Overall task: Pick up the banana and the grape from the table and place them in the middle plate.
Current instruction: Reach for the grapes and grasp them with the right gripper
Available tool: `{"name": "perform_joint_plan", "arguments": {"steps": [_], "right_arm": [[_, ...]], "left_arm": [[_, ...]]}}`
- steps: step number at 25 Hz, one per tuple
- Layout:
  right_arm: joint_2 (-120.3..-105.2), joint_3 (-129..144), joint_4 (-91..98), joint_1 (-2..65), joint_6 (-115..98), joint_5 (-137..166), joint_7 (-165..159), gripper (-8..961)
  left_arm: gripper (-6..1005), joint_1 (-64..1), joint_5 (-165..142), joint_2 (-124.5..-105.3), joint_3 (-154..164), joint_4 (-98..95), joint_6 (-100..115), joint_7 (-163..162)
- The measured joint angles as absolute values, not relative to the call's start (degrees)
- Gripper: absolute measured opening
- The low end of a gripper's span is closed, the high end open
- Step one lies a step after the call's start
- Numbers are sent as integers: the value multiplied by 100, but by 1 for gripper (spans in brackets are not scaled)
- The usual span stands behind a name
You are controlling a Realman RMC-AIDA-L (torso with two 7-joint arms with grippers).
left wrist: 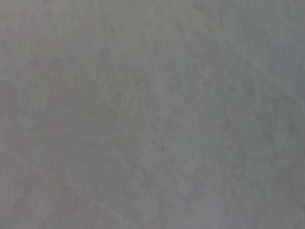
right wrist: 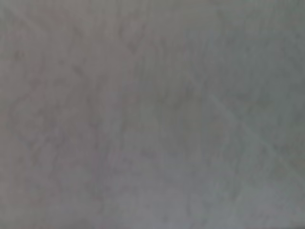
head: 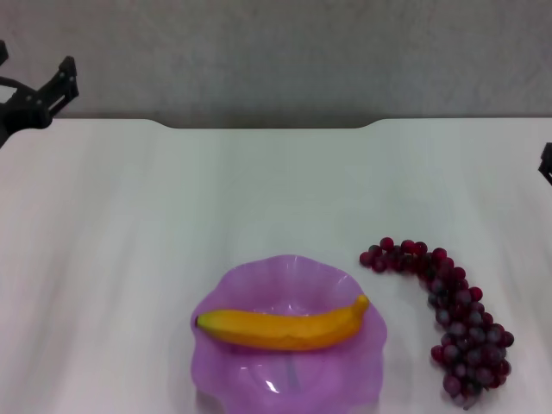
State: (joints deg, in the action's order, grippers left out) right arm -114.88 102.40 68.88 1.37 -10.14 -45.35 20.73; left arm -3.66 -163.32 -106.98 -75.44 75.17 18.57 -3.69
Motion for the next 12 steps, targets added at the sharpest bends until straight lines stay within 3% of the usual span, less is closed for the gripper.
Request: {"name": "perform_joint_plan", "arguments": {"steps": [9,12], "right_arm": [[-11493,9080,8044,241,2244,-4395,2118,619],[-11499,8679,7950,619,3341,-4097,1939,619]], "left_arm": [[884,-303,-16445,-11093,-7777,7744,1291,418],[884,-281,-16447,-11269,-7870,7773,1181,782]]}}
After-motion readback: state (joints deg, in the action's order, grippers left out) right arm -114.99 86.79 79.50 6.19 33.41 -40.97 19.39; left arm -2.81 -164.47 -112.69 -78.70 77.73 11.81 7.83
